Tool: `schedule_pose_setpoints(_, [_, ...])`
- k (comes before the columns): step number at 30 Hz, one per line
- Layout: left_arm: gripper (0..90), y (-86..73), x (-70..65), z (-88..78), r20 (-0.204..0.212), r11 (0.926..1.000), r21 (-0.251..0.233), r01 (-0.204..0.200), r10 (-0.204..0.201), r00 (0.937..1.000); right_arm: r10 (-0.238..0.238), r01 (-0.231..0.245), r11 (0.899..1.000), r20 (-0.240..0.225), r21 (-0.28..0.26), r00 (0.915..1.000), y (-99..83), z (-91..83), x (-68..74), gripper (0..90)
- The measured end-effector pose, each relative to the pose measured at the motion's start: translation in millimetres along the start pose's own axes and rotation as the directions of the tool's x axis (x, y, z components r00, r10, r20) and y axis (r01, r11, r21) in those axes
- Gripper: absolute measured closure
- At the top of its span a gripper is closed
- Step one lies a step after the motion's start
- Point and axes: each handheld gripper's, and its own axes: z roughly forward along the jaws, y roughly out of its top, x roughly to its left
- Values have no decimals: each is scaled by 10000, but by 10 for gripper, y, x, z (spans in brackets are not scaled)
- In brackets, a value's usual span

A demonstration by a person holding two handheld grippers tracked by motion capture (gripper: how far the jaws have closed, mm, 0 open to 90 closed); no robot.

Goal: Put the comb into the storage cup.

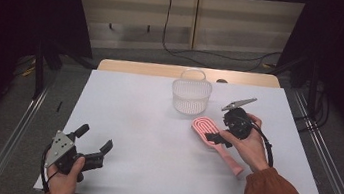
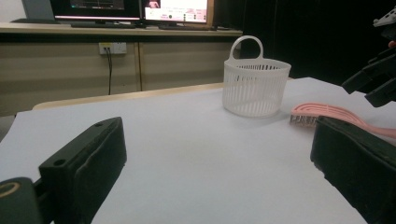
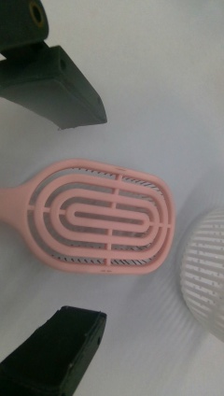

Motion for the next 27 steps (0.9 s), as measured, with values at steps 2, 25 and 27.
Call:
schedule_pose_setpoints(2, [35,1,3,-4,-3,10000,-24,14,-15,10000,37,-35,9998,-109,203,9999,20,29,-4,47])
schedule_pose_setpoints(25, [35,5,4,-6,56,10000,-16,-7,7,10000,582,-515,9824,-321,1797,9978,170,288,-47,64])
schedule_pose_setpoints(27, [35,5,3,-8,44,10000,-11,11,-11,10000,698,-641,9782,-216,1976,9973,170,314,-53,56])
